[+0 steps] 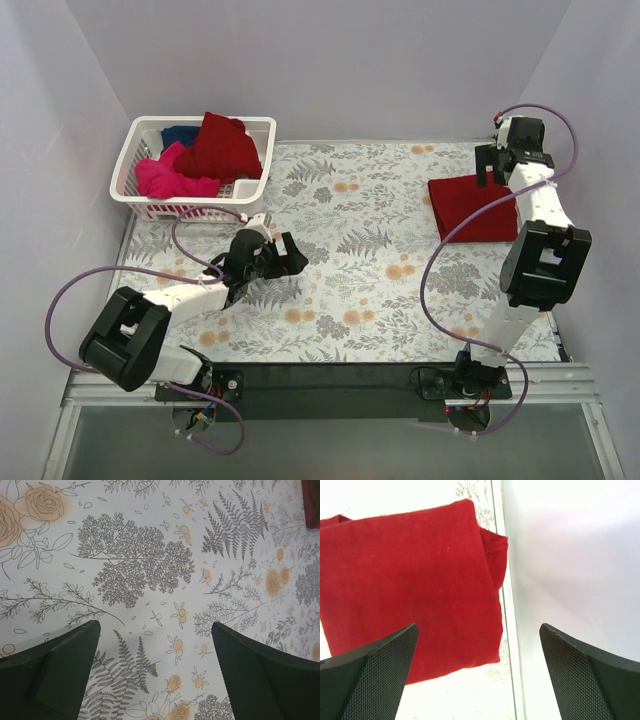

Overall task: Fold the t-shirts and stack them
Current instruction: Neatly place the folded tshirt to the corner

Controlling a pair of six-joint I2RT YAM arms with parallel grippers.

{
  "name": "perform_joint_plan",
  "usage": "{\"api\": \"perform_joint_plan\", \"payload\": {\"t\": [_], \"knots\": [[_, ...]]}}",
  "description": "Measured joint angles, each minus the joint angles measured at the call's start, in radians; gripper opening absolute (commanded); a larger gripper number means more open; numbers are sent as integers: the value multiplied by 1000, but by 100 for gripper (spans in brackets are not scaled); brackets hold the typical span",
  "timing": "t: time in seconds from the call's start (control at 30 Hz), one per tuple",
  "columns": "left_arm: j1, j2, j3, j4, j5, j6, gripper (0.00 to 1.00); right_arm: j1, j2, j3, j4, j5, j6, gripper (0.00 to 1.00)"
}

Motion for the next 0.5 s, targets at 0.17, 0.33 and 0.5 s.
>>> {"api": "perform_joint_plan", "payload": {"t": [0.17,0.33,0.5], "knots": [[0,-34,1,-11,-23,23,86,9,-120,-171,46,-20,26,98],[0,-78,29,-48,-79,47,86,79,-329,-396,93,-106,102,98],[0,-108,57,-67,-111,70,86,309,-555,-549,206,-194,193,98]]}}
